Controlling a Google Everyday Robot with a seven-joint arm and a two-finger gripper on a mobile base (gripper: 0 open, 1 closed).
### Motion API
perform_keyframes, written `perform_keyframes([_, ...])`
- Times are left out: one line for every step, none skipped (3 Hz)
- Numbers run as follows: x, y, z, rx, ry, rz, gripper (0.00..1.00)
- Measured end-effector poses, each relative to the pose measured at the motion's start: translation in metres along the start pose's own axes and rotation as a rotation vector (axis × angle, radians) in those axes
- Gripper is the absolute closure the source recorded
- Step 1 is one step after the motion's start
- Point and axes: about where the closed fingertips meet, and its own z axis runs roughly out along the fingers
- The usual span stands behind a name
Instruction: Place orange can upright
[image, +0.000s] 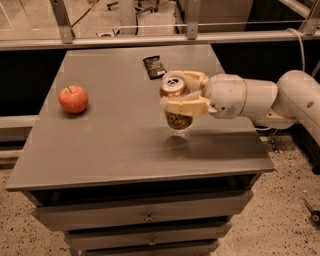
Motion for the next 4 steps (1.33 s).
perform_keyframes([0.015,0.006,-0.006,-0.028,-0.041,0.036,0.62])
perform_keyframes([0.025,0.009,-0.01,-0.046,-0.056,0.056,0.39])
perform_keyframes([0.032,0.011,-0.016,-0.06,-0.051,0.064,0.08])
perform_keyframes([0.036,0.012,-0.022,-0.063,-0.035,0.066,0.0])
